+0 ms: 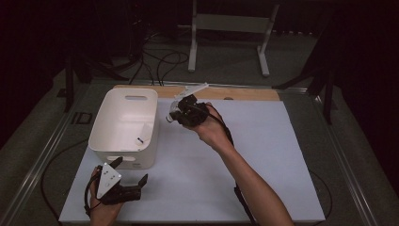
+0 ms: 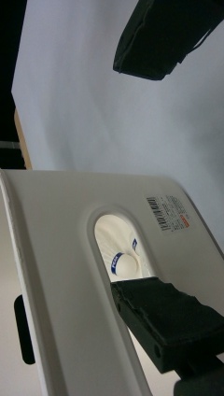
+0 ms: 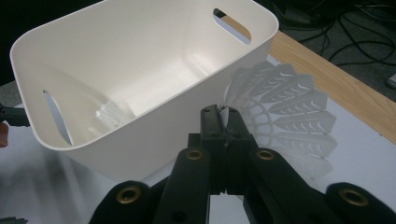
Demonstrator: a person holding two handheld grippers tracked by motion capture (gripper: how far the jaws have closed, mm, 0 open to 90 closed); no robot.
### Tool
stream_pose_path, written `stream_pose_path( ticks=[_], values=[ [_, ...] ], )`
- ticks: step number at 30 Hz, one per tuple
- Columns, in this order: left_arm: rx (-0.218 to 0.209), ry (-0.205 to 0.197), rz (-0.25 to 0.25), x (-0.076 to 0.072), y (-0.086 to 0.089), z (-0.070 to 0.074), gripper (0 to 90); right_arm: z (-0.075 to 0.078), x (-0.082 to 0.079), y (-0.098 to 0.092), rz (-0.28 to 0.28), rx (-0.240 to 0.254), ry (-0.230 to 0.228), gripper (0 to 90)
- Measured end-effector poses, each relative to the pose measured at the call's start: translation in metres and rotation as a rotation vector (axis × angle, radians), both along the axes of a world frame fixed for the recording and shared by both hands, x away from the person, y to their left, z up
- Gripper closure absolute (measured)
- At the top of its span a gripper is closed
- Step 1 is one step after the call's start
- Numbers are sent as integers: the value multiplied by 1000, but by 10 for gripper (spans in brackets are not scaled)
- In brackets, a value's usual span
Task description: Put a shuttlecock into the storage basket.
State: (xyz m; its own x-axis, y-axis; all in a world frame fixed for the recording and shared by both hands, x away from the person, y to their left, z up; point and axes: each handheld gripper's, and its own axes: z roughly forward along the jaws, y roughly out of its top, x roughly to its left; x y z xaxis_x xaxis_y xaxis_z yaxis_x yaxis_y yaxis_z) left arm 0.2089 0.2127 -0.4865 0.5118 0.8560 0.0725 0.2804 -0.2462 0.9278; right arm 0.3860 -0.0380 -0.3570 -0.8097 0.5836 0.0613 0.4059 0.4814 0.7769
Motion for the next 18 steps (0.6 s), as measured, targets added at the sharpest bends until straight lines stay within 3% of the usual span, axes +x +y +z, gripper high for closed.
stream_pose_path(
  ticks=[18],
  values=[
    [-1, 0, 1, 0, 0, 0, 2, 4, 7, 5, -16, 1, -10, 898]
  ],
)
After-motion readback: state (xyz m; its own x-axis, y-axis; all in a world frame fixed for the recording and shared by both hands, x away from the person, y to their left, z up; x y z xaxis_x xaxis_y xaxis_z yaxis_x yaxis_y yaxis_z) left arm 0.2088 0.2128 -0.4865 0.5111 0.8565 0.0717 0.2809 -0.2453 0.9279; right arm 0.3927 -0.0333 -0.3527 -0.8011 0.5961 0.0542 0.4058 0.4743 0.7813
